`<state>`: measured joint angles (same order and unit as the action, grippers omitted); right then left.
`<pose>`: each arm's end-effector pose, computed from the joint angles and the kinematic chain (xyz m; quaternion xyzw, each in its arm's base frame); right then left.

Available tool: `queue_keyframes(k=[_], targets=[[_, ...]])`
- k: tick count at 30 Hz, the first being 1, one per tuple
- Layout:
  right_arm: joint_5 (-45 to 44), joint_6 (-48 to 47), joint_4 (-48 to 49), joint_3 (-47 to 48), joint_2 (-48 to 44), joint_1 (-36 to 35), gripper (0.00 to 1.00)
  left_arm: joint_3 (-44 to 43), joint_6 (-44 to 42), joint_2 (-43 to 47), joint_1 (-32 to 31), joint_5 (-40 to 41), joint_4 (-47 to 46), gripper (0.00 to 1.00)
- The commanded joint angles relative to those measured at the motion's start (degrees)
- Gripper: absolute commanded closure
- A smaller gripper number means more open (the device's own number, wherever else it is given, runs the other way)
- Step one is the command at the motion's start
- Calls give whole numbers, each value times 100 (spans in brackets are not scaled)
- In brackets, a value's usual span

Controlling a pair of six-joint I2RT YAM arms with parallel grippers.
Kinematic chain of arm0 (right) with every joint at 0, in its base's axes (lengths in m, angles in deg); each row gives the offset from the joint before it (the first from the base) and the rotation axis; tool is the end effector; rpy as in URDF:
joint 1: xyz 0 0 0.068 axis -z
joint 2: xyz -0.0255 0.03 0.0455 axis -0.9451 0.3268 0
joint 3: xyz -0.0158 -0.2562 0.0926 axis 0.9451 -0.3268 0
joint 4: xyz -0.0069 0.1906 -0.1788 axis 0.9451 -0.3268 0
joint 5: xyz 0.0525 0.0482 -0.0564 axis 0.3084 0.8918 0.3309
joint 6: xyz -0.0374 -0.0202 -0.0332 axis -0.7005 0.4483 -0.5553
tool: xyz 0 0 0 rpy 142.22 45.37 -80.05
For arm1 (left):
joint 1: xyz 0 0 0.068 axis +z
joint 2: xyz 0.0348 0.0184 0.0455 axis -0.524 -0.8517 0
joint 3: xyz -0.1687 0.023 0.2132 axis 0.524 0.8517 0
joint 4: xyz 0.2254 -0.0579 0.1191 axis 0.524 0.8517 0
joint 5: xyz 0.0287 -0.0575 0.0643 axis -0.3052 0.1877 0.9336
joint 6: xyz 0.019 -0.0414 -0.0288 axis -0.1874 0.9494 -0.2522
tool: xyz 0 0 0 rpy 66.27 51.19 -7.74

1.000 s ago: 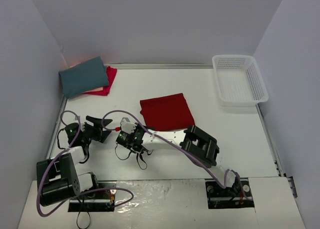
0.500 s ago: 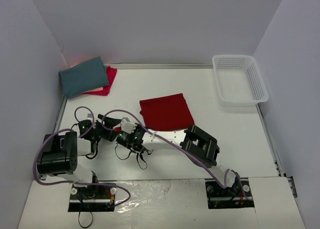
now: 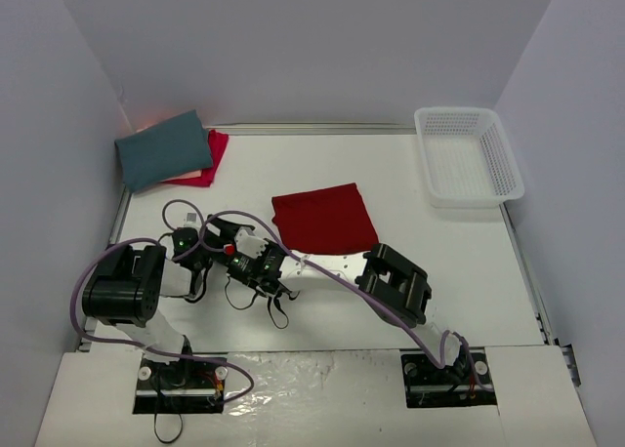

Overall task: Fold and stack the t-shirts
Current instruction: Put the neatly folded tshirt into the corner of the board with the left arm

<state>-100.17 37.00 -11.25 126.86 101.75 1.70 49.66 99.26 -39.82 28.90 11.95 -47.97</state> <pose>0.1843 0.4134 0.1678 -0.3974 0.7948 -0.1543 0.4320 0.2540 -0.0316 0.1194 -0.3524 0.7227 -0.5333 0.2629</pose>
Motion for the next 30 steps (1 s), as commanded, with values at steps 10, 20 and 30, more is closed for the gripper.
queue_keyframes(k=[10,20,30], targets=[[-72,173,-143,180,-424,68,100,-239,297,-274,-538,423,-179,18],[-28,191,-143,311,-468,120,100,-275,824,-1152,-960,520,-1321,16],[-1,191,-152,408,-477,129,100,-450,913,-1338,-1338,695,-1437,10]])
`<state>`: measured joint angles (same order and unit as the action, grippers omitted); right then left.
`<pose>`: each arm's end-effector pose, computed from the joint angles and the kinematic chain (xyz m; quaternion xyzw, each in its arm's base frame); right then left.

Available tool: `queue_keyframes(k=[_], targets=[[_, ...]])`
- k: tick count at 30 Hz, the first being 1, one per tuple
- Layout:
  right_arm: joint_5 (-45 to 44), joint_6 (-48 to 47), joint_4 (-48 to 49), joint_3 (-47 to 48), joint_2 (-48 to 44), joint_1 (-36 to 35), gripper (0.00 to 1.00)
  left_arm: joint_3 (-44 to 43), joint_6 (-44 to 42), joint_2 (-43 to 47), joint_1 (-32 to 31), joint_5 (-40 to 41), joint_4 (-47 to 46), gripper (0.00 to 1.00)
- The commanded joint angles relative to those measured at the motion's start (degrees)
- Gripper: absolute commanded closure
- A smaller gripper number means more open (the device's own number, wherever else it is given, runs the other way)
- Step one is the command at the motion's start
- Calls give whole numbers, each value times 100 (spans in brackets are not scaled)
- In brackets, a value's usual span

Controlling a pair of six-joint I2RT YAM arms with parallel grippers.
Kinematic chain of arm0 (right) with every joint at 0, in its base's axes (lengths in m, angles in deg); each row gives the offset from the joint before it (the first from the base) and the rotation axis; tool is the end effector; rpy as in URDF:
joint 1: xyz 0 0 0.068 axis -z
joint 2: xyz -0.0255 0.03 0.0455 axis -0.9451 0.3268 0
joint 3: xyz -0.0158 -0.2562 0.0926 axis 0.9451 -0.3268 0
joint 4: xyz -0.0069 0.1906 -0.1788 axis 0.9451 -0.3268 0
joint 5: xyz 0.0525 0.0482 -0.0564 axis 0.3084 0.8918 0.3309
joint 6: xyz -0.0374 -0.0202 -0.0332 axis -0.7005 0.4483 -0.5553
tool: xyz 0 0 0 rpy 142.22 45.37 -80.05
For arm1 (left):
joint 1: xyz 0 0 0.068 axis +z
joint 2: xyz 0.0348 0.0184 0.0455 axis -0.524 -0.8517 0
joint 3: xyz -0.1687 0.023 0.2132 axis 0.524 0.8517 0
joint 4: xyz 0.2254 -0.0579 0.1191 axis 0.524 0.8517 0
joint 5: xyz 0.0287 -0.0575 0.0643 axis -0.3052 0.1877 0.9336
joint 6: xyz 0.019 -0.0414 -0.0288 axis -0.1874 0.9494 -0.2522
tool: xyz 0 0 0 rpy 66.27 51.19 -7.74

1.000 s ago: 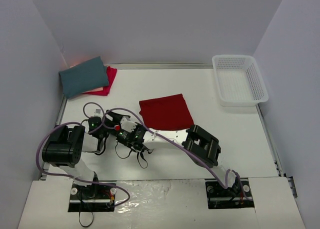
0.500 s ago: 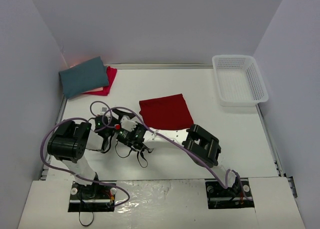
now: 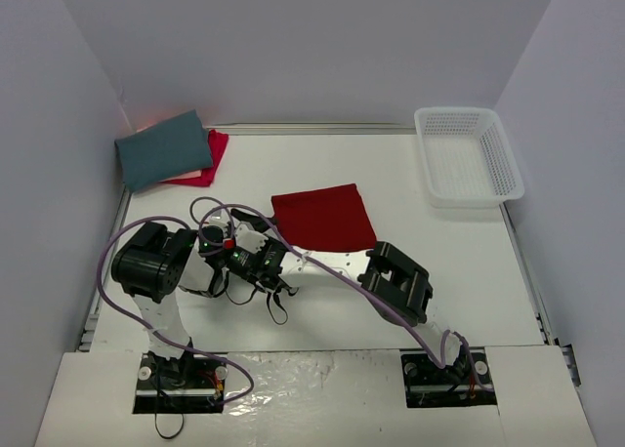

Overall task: Fold and stack the t-shirts
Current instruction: Put the neatly folded tshirt into the corner of the board with the left arm

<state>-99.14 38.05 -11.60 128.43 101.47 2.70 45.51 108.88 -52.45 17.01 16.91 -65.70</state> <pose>0.1925 0.4140 0.1773 -0.3810 0.8029 -0.1391 0.4368 0.2711 -0.0881 0.1097 -0.3220 0.6945 -0.5978 0.2380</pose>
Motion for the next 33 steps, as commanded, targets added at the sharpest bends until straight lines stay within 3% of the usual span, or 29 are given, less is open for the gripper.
queue_keyframes(k=[1,8,15,33], targets=[[-95,103,-108,251,-440,29,100,-61,-58,-66,-193,217,362,10],[-69,121,-117,304,-448,20,100,-175,-67,-206,-404,357,398,10],[-51,183,-117,277,-457,29,100,-193,197,-707,-518,384,-331,9],[-69,270,-99,356,-519,73,100,-299,285,-804,-1002,683,-384,9]])
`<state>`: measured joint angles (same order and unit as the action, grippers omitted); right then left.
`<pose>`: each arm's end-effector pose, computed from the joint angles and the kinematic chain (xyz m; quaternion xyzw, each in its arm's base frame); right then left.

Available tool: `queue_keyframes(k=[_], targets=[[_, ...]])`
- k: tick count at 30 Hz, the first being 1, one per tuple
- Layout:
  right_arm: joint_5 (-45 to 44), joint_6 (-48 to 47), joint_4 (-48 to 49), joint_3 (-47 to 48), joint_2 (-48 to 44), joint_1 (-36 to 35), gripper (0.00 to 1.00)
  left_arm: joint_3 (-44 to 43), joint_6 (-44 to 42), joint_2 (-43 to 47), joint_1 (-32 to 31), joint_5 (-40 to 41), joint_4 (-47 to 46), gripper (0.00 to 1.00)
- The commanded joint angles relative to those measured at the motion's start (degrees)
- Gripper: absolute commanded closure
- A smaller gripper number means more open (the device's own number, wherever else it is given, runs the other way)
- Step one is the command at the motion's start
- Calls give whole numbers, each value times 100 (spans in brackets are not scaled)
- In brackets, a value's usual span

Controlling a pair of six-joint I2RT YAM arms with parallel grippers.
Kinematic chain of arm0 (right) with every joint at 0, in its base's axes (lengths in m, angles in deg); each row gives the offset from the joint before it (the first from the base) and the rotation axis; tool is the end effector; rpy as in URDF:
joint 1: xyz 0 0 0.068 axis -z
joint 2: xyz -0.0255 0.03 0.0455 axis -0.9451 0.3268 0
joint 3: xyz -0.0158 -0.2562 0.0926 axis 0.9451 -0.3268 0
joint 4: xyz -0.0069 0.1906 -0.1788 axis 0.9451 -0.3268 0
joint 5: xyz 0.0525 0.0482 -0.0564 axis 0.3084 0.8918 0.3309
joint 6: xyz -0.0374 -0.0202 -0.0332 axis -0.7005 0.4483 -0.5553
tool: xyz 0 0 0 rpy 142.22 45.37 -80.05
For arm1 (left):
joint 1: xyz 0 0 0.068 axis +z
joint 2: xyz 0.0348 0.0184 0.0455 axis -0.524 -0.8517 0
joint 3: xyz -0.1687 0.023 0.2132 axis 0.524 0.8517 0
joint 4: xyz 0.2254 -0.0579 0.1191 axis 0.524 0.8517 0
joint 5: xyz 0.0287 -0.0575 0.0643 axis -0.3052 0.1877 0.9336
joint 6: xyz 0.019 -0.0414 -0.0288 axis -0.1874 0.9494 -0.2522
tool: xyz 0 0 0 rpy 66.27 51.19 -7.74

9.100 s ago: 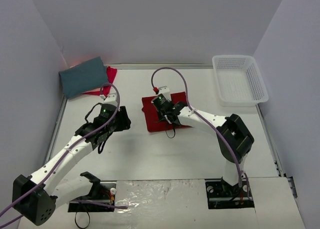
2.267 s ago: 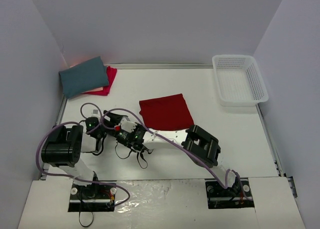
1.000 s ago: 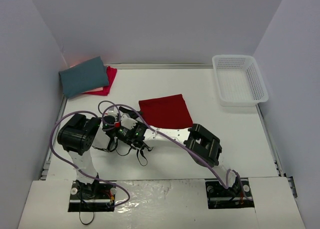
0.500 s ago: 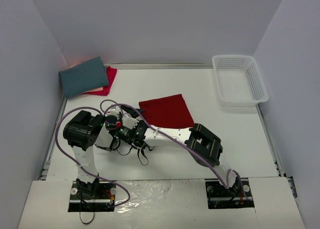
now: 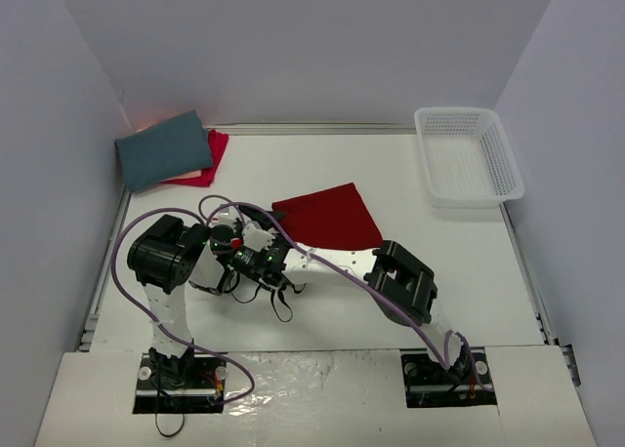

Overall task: Fold and stack the t-shirts
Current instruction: Put the neatly folded tshirt into the corner of the board with the left arm

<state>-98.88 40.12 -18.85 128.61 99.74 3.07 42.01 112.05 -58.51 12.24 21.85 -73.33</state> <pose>0.1905 0.4016 0.1844 -0.3855 0.8124 -0.1593 0.4074 0.2811 -0.1139 0.1059 -0.3162 0.6705 -0.6230 0.2498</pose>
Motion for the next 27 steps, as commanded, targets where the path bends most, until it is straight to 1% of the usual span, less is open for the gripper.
queue_keyframes(k=[1,7,11,22,27], targets=[[-95,72,618,339,-329,35,100,42,3,-208,-552,215,378,9],[-139,124,635,339,-372,35,100,60,187,-278,-657,241,133,9],[-148,116,933,137,-469,18,100,69,346,-357,-657,189,-105,9],[54,-16,1110,66,-487,18,100,-2,381,-296,-657,171,-87,3],[45,-60,1127,128,-469,18,100,-37,399,-305,-684,180,-105,3]])
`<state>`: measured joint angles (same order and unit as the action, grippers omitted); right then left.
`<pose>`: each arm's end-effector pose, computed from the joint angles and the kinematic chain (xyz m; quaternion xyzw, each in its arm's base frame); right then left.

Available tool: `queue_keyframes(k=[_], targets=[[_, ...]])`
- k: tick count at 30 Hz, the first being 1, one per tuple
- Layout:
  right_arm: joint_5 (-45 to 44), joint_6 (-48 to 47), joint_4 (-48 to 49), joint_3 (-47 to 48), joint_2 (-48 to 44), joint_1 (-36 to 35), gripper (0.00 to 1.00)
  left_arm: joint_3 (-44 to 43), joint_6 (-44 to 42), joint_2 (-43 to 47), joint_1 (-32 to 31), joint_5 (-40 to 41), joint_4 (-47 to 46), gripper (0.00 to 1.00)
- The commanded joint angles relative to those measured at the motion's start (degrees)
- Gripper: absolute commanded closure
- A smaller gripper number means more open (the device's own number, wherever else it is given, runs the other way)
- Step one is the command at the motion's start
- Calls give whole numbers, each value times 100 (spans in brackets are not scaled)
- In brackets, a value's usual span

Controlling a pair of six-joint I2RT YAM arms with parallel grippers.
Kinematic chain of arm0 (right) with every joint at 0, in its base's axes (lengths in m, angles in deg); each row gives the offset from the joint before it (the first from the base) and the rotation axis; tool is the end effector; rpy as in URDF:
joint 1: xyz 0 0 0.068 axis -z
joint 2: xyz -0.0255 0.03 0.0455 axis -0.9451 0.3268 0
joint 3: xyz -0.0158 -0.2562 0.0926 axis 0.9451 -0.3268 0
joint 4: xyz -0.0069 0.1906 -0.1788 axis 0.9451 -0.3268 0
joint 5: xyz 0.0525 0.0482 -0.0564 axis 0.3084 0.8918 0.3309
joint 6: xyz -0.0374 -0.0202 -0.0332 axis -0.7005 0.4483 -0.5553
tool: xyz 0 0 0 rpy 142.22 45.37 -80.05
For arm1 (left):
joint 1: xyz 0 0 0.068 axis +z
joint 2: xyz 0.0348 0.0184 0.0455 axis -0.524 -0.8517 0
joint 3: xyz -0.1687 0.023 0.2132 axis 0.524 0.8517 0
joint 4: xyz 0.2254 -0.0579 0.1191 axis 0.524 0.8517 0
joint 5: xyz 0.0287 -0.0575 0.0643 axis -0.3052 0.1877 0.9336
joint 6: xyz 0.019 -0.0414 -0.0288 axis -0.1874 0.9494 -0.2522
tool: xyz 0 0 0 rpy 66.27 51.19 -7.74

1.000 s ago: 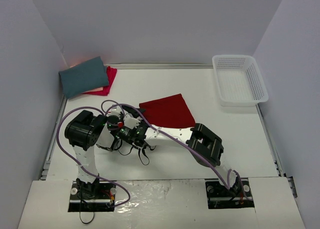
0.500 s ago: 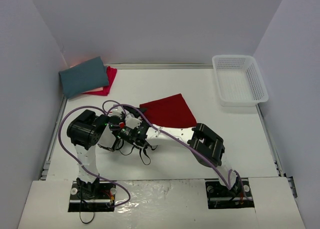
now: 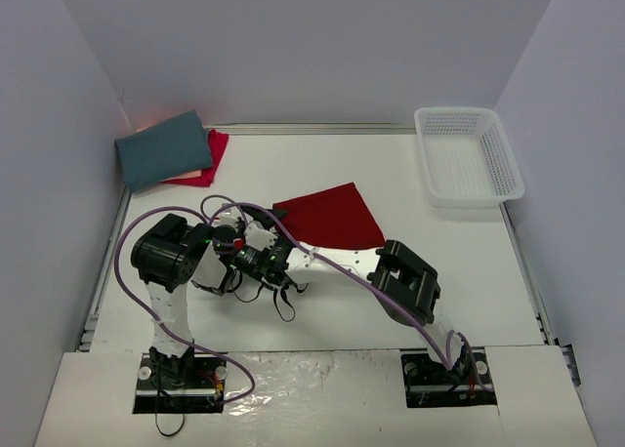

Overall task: Fold and stack the t-shirts
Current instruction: Put the neatly folded tshirt into the corner of the board with the left arm

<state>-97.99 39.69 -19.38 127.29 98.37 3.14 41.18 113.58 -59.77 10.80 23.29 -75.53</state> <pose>0.1884 0.3960 0.1870 -0.3929 0.8127 -0.1576 0.4004 0.2824 -0.1216 0.1063 -0.3168 0.6599 -0.6338 0.2499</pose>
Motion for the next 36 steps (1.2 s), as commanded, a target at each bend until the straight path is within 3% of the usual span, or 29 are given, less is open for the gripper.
queue_keyframes(k=[1,7,12,15,19,20,24,33,35,36], targets=[[-53,-16,1197,268,-331,11,100,20,254,-186,-566,27,116,3],[-44,-43,1224,347,-358,20,100,-51,281,-204,-645,62,107,3],[-53,-69,1233,452,-323,20,100,-103,360,-248,-750,123,19,11],[-35,-52,1241,479,-323,29,100,-112,377,-292,-768,132,-60,24],[-62,-52,1241,470,-349,29,100,-112,439,-406,-777,123,-244,49],[-62,-43,1233,461,-358,29,100,-121,465,-441,-777,115,-305,60],[-97,-25,1233,435,-393,38,100,-130,535,-573,-777,97,-481,75],[-106,-8,1233,338,-481,47,100,-112,536,-582,-759,80,-605,80],[-97,19,1233,312,-498,55,100,-77,544,-573,-750,62,-657,71],[-114,19,1233,294,-507,55,100,-51,553,-556,-733,53,-692,54]])
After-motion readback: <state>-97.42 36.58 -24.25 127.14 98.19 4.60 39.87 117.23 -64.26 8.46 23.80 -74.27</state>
